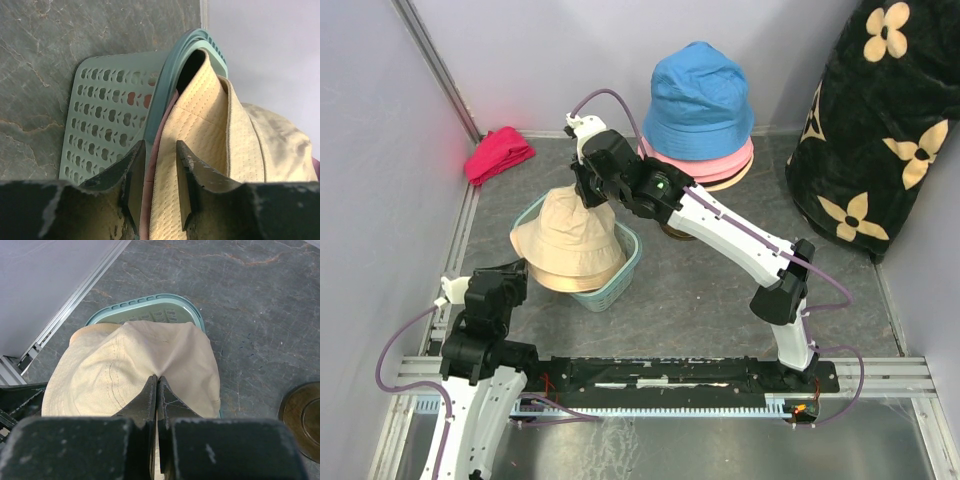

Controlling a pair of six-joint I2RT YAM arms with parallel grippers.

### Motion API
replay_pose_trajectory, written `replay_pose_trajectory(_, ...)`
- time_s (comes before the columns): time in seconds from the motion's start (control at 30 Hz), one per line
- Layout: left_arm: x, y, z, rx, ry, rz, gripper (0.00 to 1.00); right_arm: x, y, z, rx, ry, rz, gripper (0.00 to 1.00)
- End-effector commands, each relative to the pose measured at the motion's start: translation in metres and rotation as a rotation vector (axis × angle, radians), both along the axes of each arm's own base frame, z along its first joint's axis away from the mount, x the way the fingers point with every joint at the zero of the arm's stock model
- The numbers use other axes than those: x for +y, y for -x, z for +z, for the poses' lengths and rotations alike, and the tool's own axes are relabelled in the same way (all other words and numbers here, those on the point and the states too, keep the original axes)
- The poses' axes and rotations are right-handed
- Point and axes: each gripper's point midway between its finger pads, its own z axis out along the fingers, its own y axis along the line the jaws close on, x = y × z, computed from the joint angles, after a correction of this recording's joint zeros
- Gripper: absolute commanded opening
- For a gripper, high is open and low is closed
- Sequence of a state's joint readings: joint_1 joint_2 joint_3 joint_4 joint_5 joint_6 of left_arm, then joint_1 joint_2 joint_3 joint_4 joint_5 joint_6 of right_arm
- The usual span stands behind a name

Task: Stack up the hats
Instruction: Pick up the hat from the bin.

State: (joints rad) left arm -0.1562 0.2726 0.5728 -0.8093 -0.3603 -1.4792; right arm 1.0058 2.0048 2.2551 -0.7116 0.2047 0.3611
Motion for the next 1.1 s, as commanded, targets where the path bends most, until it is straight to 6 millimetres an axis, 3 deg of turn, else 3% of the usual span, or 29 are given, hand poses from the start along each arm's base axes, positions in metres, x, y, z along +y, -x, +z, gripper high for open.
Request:
replay_pose_trajectory(0.0,0.004,-0.005,0.04,-0.151,-0.006,0.016,0.4,0.001,0.0,0.046,-0.06,-0.128,0.003,0.01)
replay_pose_trajectory(0.13,0.003,-0.005,0.043,-0.206,0.023,0.016,0.47,0.002,-0.001,0.05,-0.06,-0.146,-0.002,0.01)
replay_pose_trajectory(0.37,-0.005,-0.008,0.035,-0.209,0.054,-0.013,0.46,0.002,0.0,0.052,-0.049,-0.162,-0.011,0.01)
replay_pose_trajectory(0.43,-0.005,-0.008,0.035,-0.208,0.054,-0.016,0.4,0.001,0.0,0.053,-0.046,-0.17,-0.014,0.01)
replay_pose_trajectory(0.57,-0.004,-0.006,0.033,-0.2,0.042,-0.014,0.12,0.0,-0.001,0.058,-0.044,-0.185,-0.023,0.01)
replay_pose_trajectory(0.63,-0.001,-0.004,0.031,-0.177,0.026,-0.005,0.03,-0.001,-0.002,0.06,-0.047,-0.192,-0.025,0.01)
replay_pose_trajectory(1.07,0.004,0.003,0.025,-0.073,-0.045,-0.006,0.03,-0.014,-0.009,0.094,-0.151,-0.207,-0.053,0.01)
